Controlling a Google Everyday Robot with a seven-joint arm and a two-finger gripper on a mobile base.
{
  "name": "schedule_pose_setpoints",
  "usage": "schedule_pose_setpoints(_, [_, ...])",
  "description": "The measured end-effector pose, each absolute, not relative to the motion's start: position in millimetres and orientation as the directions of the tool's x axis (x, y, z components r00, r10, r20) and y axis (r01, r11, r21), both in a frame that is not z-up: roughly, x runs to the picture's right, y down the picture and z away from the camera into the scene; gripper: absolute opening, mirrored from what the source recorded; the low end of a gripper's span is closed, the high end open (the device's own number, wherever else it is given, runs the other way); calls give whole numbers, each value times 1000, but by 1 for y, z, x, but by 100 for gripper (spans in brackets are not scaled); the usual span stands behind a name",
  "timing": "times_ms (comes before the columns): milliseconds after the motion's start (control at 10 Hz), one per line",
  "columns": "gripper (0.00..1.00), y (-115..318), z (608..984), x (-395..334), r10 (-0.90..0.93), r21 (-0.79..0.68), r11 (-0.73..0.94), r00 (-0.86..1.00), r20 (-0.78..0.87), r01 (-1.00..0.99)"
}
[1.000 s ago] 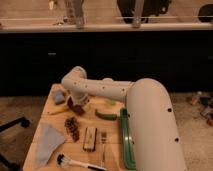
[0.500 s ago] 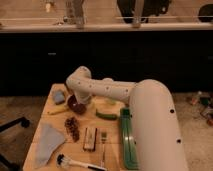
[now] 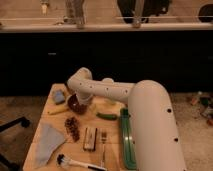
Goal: Stack bowls on top of each other
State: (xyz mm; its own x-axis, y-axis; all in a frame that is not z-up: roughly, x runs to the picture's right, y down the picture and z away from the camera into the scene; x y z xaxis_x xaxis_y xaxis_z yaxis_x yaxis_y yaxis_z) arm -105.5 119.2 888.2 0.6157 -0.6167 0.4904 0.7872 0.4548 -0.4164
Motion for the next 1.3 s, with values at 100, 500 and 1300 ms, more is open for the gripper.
schedule_pose_setpoints(100, [57,120,889,-105,-617,-417,453,615,490,788])
schedule_pose_setpoints(500, [15,123,888,-107,-619,-408,449,606,499,795])
schedule_pose_setpoints(1300, [0,106,859,-111,-661,-330,489,590,463,807])
